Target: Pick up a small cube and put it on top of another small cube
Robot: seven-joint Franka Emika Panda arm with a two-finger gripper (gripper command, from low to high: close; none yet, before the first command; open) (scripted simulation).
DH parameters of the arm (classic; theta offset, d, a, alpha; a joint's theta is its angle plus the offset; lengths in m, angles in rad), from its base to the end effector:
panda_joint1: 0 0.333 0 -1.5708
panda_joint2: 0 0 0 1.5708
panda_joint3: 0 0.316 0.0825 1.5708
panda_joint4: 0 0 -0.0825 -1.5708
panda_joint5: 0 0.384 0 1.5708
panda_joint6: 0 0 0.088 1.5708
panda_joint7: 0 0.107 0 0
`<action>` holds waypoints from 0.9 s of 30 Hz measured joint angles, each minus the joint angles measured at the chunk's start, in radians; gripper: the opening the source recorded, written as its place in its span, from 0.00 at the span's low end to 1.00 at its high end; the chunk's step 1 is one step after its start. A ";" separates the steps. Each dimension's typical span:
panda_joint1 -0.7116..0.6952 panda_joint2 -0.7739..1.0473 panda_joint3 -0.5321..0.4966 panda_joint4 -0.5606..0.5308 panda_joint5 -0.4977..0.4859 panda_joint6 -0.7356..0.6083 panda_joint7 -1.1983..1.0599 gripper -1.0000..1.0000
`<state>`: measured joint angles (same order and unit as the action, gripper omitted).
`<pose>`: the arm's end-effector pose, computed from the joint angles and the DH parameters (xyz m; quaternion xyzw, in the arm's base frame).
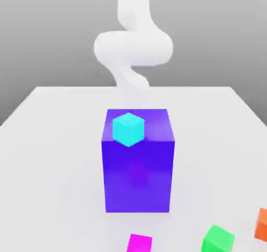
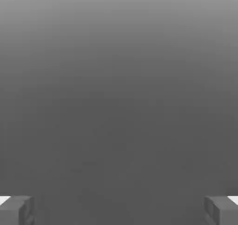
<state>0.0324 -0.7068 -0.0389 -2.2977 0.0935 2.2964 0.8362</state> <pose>0.3796 -0.0056 0.6771 -0.8480 0.3987 -0.2922 0.1910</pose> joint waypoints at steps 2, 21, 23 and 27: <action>0.024 0.080 -0.028 0.002 0.077 -0.005 0.032 0.50; 0.111 0.753 -0.061 0.010 0.459 0.007 0.539 0.50; 0.117 0.808 -0.063 0.006 0.460 0.028 0.618 0.50; 0.137 0.902 -0.076 -0.003 0.444 0.080 0.787 0.50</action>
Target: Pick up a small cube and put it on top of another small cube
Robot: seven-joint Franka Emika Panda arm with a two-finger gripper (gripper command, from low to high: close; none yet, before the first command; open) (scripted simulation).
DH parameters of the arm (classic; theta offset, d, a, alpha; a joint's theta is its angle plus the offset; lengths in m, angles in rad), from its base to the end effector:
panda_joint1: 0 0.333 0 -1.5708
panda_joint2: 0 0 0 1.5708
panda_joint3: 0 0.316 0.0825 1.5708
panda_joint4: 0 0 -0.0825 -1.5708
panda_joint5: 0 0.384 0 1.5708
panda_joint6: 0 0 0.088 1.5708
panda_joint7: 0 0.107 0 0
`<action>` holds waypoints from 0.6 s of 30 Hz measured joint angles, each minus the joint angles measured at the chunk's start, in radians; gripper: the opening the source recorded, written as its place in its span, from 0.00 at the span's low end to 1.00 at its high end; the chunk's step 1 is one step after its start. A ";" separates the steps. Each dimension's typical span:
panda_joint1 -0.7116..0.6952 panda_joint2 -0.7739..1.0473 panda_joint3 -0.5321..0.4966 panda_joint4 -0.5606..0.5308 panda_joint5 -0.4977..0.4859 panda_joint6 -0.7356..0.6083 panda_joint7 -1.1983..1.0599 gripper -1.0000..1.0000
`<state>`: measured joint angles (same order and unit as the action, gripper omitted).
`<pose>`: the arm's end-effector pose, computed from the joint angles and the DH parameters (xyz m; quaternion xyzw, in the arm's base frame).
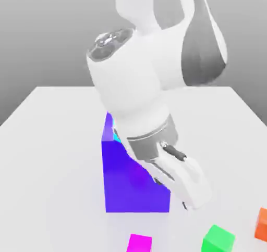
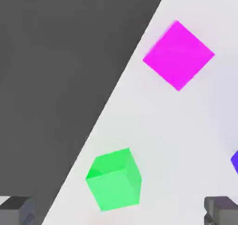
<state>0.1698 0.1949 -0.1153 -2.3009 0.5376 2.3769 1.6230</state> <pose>0.5141 0.0328 0.2548 -0.5403 0.8240 0.1566 0.0673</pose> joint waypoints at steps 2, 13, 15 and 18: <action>0.014 0.039 -0.012 -0.006 -0.017 0.032 0.089 0.50; 0.177 0.147 -0.178 -0.046 -0.210 0.240 0.636 0.50; 0.219 0.159 -0.218 -0.050 -0.249 0.282 0.726 0.50; 0.201 0.250 -0.186 -0.029 -0.205 0.361 0.716 0.50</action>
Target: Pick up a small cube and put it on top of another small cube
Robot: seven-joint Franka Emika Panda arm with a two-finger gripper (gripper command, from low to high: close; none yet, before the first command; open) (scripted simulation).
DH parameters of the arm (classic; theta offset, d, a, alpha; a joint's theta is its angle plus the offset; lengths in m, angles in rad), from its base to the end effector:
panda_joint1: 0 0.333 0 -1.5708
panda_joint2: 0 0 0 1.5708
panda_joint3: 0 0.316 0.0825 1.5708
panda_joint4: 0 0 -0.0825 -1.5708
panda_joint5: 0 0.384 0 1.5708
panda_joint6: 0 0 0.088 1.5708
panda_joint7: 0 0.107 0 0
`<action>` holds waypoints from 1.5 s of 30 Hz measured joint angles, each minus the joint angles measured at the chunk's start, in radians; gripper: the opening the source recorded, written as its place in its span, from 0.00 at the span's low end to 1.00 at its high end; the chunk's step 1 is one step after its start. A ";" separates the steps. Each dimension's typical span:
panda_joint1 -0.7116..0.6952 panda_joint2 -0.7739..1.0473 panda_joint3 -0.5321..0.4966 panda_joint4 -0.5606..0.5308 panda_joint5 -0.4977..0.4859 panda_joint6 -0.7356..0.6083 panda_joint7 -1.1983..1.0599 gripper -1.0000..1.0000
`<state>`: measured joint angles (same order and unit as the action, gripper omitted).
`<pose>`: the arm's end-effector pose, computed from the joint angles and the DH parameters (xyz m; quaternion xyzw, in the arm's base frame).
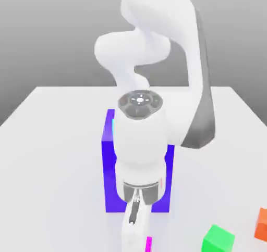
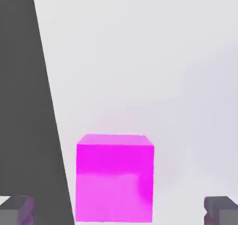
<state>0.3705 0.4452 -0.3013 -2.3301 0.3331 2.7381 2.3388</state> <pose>0.5114 0.0138 0.1548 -0.2916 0.9565 0.0002 0.0003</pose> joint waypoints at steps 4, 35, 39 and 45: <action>-0.026 0.050 0.032 0.016 0.003 -0.034 -0.019 0.00; 0.210 -0.112 0.073 0.025 -0.105 -0.194 0.268 0.00; 0.253 -0.144 0.057 0.022 -0.136 -0.204 0.384 0.00; 0.283 -0.164 0.020 0.024 -0.185 -0.170 0.524 0.00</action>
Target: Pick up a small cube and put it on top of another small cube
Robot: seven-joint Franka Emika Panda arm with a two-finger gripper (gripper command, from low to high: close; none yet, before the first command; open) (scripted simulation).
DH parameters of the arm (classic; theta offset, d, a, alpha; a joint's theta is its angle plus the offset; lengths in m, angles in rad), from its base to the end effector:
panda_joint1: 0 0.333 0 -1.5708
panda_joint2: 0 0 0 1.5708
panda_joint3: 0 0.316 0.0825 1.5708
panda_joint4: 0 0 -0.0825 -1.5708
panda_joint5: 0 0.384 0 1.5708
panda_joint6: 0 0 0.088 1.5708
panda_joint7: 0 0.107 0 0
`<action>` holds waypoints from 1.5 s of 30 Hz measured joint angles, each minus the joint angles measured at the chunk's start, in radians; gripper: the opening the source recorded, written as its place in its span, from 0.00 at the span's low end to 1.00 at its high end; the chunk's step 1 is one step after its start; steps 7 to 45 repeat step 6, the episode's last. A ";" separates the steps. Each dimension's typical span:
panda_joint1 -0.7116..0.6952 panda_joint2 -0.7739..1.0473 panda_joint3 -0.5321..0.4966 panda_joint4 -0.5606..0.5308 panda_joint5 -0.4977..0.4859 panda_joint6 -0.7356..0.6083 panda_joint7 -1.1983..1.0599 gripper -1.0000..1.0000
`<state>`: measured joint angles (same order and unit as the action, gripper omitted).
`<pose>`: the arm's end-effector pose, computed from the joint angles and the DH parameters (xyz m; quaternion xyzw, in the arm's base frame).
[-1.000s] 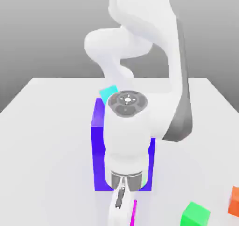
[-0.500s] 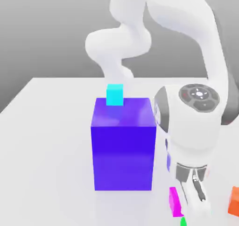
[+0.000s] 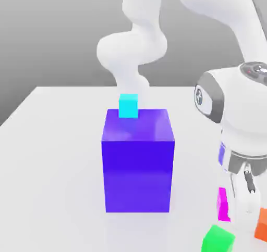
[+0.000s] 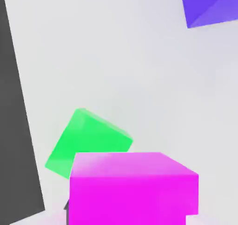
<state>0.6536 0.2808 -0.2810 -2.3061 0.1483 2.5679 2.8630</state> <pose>0.4919 0.1870 0.2280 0.2651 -0.9642 -0.0015 0.0019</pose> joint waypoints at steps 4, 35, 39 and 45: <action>-0.029 0.112 0.033 0.009 0.059 0.104 -0.037 1.00; -0.029 0.112 0.033 0.009 0.059 0.104 -0.037 1.00; -0.029 0.112 0.033 0.009 0.059 0.104 -0.037 1.00; -0.029 0.112 0.033 0.009 0.059 0.104 -0.037 1.00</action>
